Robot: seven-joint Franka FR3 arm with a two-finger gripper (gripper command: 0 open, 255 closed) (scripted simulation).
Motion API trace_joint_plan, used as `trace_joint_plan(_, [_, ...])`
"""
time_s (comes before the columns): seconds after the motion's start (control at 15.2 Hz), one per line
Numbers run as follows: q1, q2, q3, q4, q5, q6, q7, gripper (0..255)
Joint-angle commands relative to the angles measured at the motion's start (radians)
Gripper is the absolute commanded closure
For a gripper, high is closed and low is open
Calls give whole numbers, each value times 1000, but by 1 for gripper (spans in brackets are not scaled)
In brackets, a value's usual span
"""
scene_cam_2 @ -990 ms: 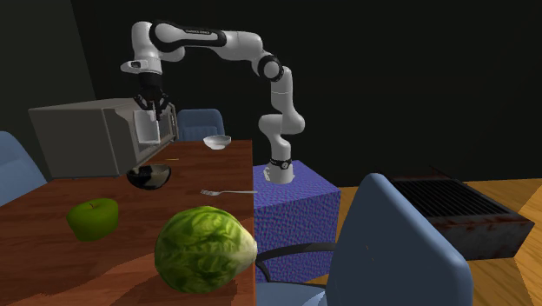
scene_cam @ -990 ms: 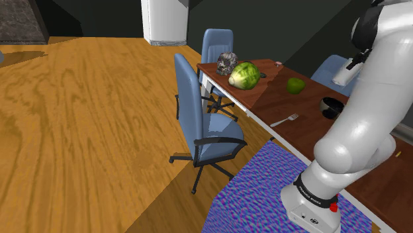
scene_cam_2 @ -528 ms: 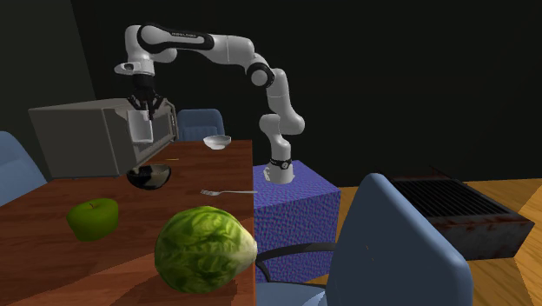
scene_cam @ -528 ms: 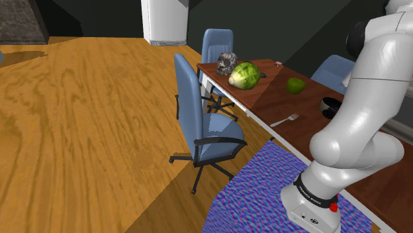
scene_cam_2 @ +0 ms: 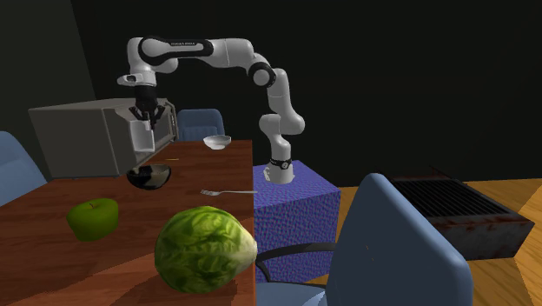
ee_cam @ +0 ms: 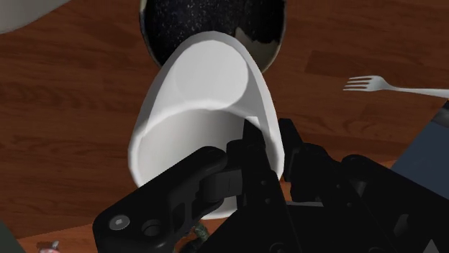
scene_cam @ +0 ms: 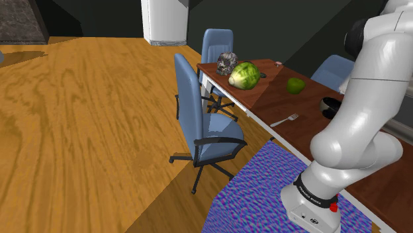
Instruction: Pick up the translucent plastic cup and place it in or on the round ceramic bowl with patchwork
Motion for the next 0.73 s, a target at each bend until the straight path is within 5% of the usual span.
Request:
trace_joint_plan(0.0, [9,0,0,-29,2,26,-8,255])
trace_joint_plan(0.66, [27,21,15,-148,31,143,-54,255])
